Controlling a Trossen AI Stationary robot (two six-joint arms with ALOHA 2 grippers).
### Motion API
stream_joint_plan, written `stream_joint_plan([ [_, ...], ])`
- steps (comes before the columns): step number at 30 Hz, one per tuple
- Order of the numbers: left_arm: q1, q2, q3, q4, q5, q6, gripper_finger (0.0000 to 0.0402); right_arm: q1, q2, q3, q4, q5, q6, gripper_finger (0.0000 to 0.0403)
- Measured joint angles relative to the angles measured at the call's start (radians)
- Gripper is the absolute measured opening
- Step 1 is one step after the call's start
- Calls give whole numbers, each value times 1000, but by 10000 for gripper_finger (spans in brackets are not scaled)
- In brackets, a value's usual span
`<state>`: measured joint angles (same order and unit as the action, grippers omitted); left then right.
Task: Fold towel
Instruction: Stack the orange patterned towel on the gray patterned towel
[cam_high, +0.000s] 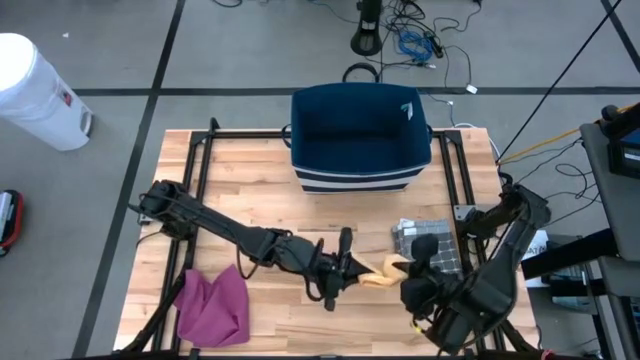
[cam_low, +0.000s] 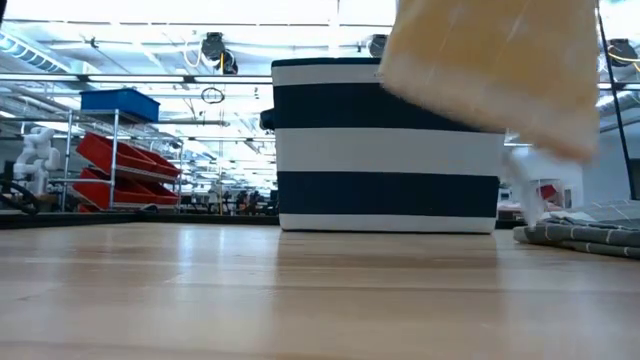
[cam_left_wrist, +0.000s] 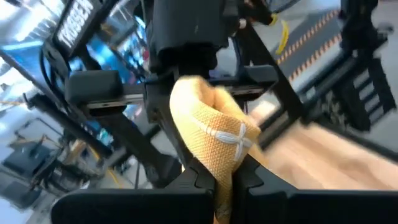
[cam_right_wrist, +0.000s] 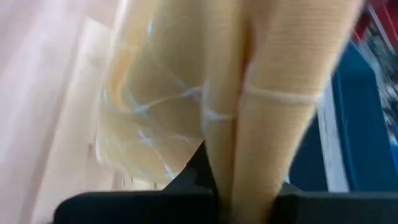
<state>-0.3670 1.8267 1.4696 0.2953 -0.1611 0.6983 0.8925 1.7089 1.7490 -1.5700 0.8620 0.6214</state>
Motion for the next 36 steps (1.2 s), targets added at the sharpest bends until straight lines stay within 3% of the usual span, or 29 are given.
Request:
stream_joint_plan([
  [7,73,1,0,20,72,-71,7,5,-68,160,1,-97,-128,0],
  [14,157,4,1,18,150,-117,7,2,-161,167,-3,-270,-32,0],
  [19,209,36,3,21,285,-114,7,-21,-167,165,-3,-407,8,0],
  [30,303,102,1,5,400,-114,7,-93,-168,8,-1,-589,94,4],
  [36,344,136,0,8,422,-110,7,-124,-168,-128,0,-598,174,6],
])
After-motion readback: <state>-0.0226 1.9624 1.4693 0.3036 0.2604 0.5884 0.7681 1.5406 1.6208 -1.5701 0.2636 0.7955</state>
